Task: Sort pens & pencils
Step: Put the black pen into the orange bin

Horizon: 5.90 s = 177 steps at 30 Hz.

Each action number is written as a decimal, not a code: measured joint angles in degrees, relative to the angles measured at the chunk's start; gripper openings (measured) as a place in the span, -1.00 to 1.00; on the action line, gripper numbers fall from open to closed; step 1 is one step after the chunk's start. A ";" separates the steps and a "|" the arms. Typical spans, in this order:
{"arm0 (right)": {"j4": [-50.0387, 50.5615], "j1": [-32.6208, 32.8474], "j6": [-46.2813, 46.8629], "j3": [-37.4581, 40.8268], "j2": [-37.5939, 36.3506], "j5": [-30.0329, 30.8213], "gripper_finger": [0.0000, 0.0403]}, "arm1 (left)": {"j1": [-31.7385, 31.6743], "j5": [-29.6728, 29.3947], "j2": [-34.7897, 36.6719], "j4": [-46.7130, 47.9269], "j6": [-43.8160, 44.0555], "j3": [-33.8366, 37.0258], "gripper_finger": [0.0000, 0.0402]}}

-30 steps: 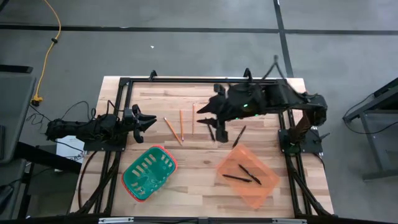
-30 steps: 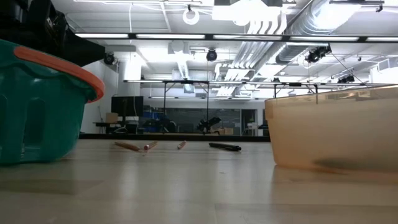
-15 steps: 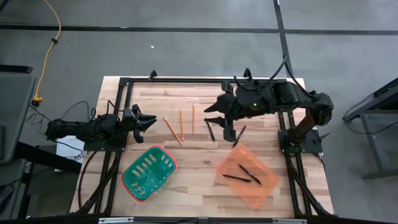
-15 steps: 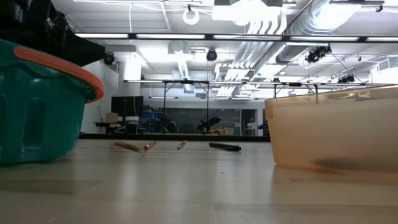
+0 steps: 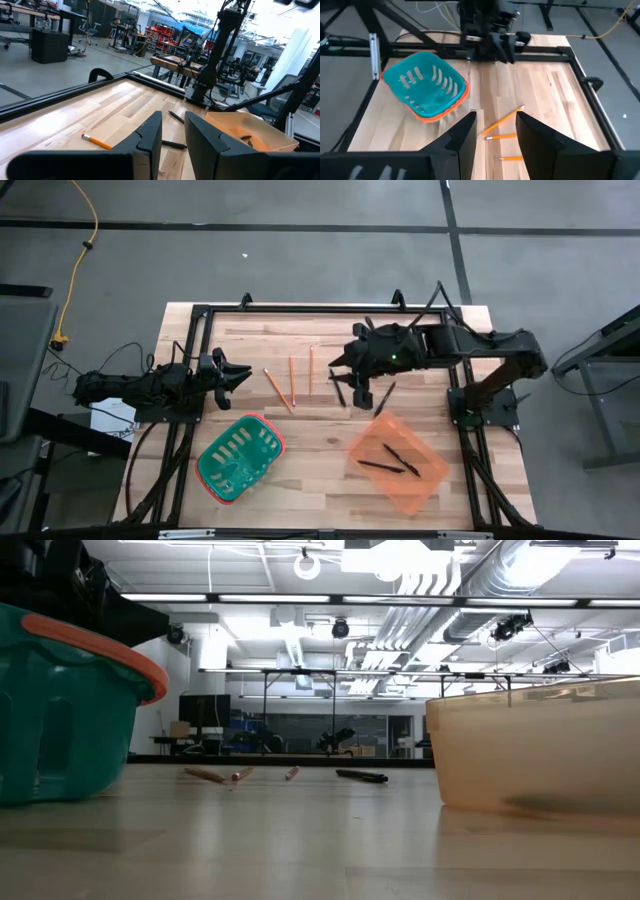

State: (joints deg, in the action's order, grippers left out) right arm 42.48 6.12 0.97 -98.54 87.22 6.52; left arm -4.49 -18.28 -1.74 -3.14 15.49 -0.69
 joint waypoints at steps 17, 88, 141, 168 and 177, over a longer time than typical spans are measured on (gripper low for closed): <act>-7.37 -10.17 18.46 23.47 -1.79 3.52 -0.35 | 0.01 0.00 0.00 0.01 0.01 0.00 -0.64; 11.88 -14.83 26.62 3.89 41.15 -6.04 -0.35 | 0.00 0.00 0.00 0.00 0.00 0.00 -0.64; 24.61 -5.45 29.12 4.13 18.35 -8.58 -0.98 | 0.00 0.01 0.00 0.02 0.01 0.00 -0.64; 30.08 16.02 49.16 15.85 17.25 -7.56 -0.93 | 0.00 0.00 0.00 0.02 0.00 0.00 -0.64; 27.06 20.35 54.81 21.22 17.25 -8.60 -0.93 | 0.01 0.02 0.00 0.02 0.02 0.00 -0.64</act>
State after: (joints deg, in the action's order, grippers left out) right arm 69.55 26.47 55.79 -77.32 104.47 -2.08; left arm -4.48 -18.27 -1.74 -3.11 15.51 -0.69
